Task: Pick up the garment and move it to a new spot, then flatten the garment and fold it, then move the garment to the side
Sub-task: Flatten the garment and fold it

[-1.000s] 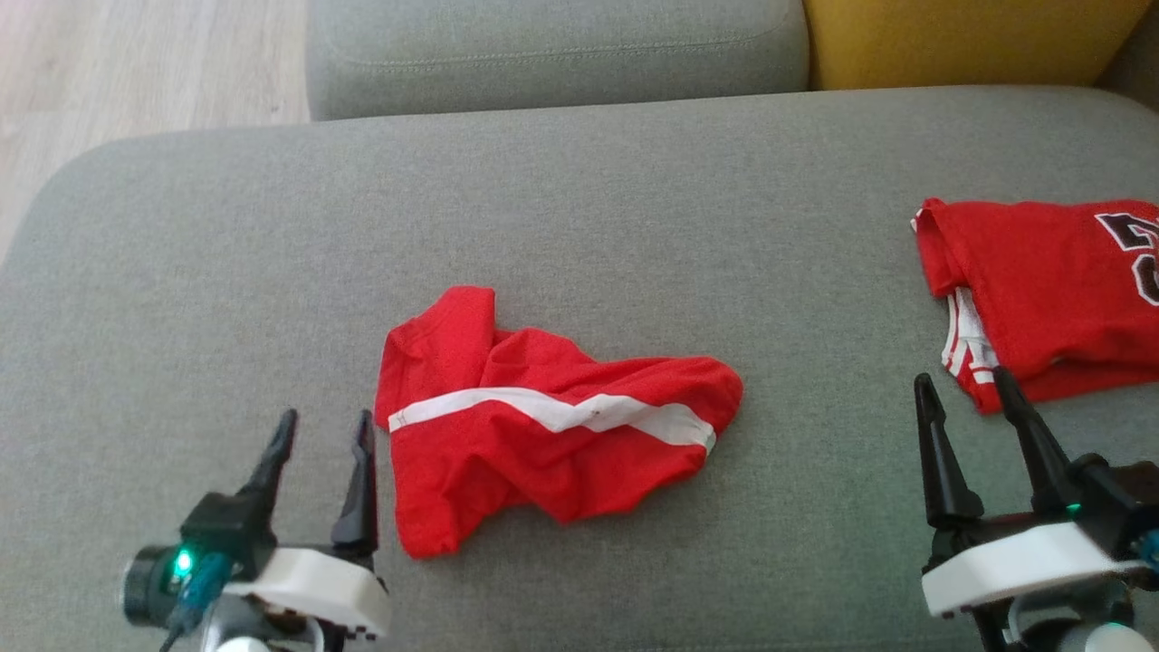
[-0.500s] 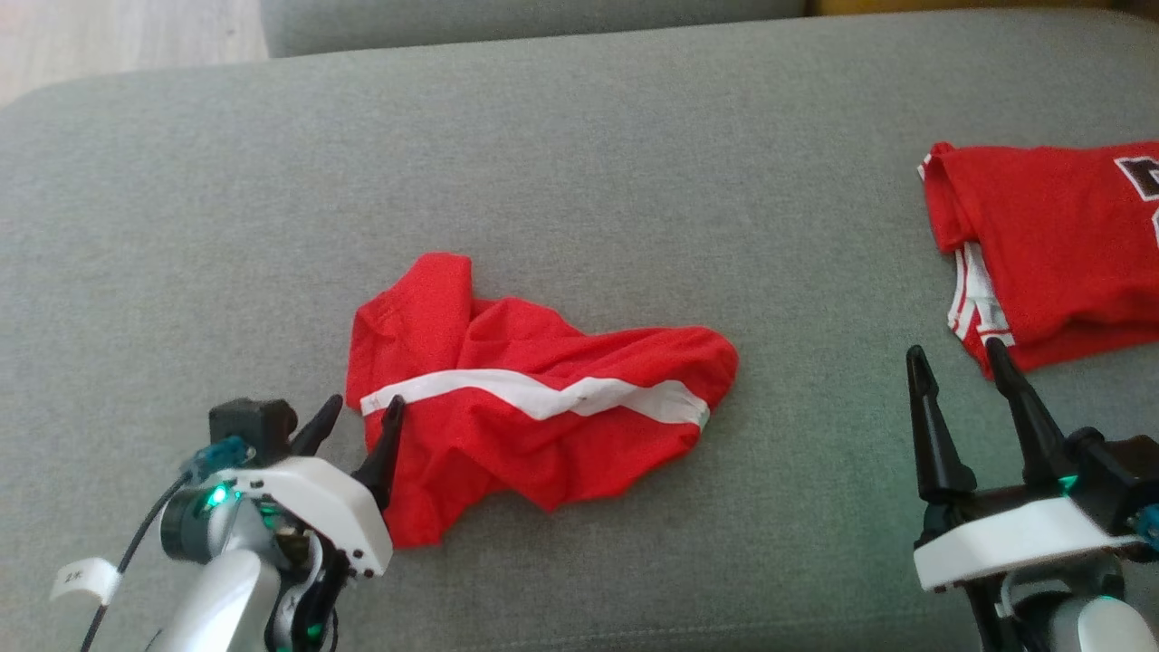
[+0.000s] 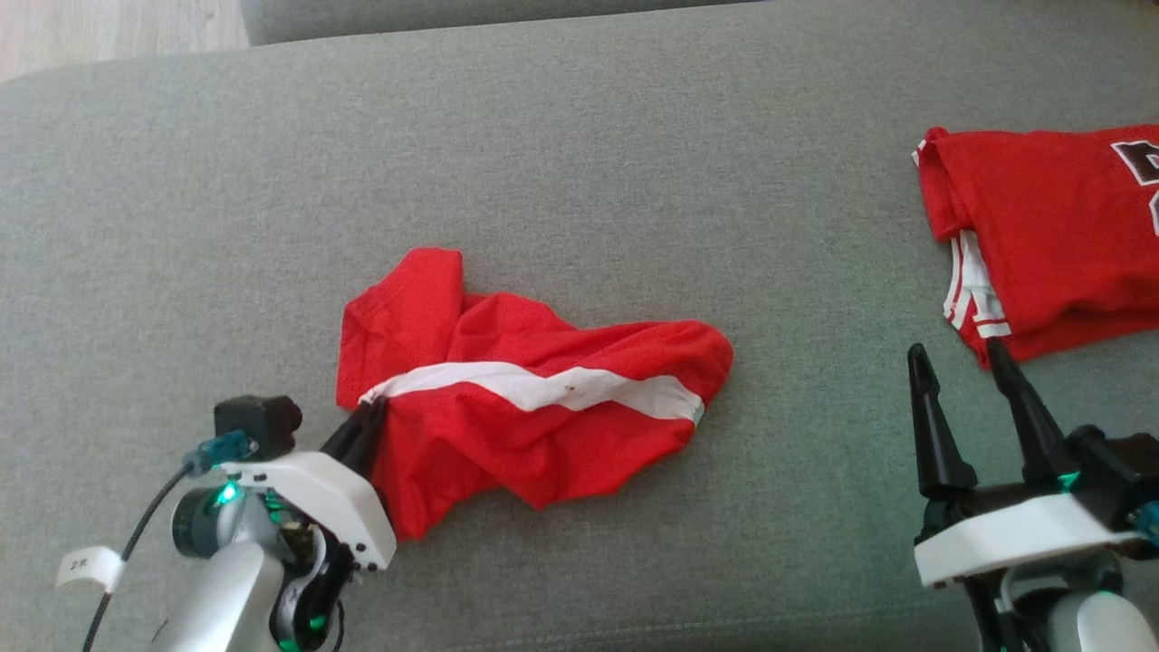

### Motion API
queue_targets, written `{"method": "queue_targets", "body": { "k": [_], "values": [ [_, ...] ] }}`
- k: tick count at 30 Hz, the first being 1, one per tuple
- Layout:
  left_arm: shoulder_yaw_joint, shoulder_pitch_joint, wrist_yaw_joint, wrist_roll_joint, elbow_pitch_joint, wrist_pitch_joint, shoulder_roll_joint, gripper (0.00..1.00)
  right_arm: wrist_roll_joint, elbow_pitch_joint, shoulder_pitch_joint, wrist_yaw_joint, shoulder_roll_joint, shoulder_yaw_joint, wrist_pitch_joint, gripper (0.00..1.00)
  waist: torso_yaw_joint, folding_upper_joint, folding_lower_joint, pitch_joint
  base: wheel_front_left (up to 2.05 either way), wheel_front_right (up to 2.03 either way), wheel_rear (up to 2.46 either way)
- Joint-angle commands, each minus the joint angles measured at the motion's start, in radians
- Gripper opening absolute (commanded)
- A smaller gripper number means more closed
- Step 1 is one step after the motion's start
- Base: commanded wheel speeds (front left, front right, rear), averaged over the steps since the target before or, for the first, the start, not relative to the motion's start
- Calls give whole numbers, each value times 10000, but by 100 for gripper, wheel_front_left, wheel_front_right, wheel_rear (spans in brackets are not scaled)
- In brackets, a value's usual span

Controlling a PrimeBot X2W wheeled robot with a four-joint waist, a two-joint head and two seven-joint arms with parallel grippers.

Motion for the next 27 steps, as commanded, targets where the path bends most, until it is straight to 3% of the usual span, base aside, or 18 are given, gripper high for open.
{"method": "queue_targets", "body": {
  "k": [1, 7, 16, 25, 26, 27],
  "values": [
    [350, -505, 28, 32, -251, -153, 188, 0, 30, -325, -422, 67, -54, 169, -92, 100, 9, 0, 0, -7, 0, 0, 0],
    [280, -380, 251, 307, -512, -462, 312, 0, 45, -47, -414, 67, -54, 248, 87, 100, 132, 0, 0, -95, 0, 0, 0],
    [62, -316, 520, 556, -1562, -522, 309, 0, 826, 2978, -1408, 67, -85, 2413, 462, 100, 811, 0, 0, 184, 0, 0, 0],
    [-261, -597, 473, 702, -1708, -524, 136, 0, 1464, 5500, -2704, 67, -60, 3258, 366, 100, 1236, 0, 0, 395, 0, 0, 0],
    [-278, -608, 476, 707, -1707, -544, 121, 0, 1565, 5731, -2773, 67, -59, 3365, 465, 97, 1256, 0, 0, 404, 0, 0, 0],
    [-284, -616, 491, 721, -1710, -586, 114, 0, 1625, 5909, -2834, 67, -59, 3452, 546, 59, 1270, 0, 0, 419, 0, 0, 0]
  ]
}}
